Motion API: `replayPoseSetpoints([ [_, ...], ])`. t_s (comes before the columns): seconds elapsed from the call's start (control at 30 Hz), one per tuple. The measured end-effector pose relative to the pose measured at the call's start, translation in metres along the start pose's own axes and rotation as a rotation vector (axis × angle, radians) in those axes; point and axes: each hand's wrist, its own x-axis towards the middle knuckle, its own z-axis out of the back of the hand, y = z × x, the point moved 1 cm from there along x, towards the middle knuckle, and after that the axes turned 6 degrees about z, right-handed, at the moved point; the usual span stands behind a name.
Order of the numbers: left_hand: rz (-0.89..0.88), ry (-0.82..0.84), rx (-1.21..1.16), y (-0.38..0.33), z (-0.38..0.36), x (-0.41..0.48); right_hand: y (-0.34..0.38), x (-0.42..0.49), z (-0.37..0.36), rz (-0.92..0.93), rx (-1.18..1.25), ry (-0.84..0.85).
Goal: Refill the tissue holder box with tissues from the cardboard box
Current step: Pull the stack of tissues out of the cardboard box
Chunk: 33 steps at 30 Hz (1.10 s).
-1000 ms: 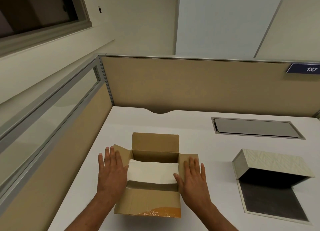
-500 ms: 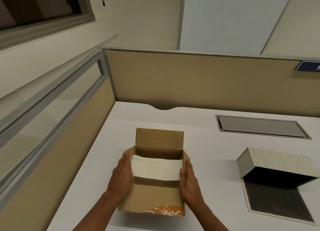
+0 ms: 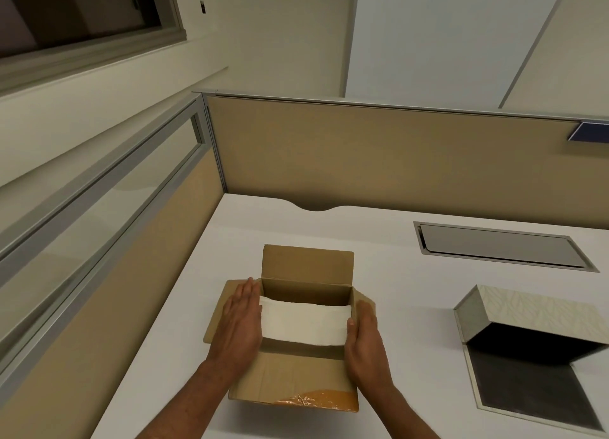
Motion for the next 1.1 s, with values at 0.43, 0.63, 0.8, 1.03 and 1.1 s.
replayPoseSetpoints([
  [0.43,-0.248,0.207,0.133,-0.002,-0.012,0.013,0.023,0.015,-0.012,0.404,-0.509,0.307],
  [0.63,-0.233,0.297,0.266,-0.007,-0.019,0.021,0.023,0.031,-0.021,0.366,-0.707,0.478],
  [0.8,-0.237,0.338,0.338,-0.012,-0.021,0.03,0.025,0.042,-0.024,0.351,-0.721,0.514],
  [1.03,-0.27,0.319,0.356,-0.011,-0.019,0.031,0.033,0.066,-0.026,0.272,-0.745,0.654],
  [1.1,-0.276,0.315,0.354,-0.01,-0.019,0.03,0.034,0.073,-0.028,0.246,-0.74,0.691],
])
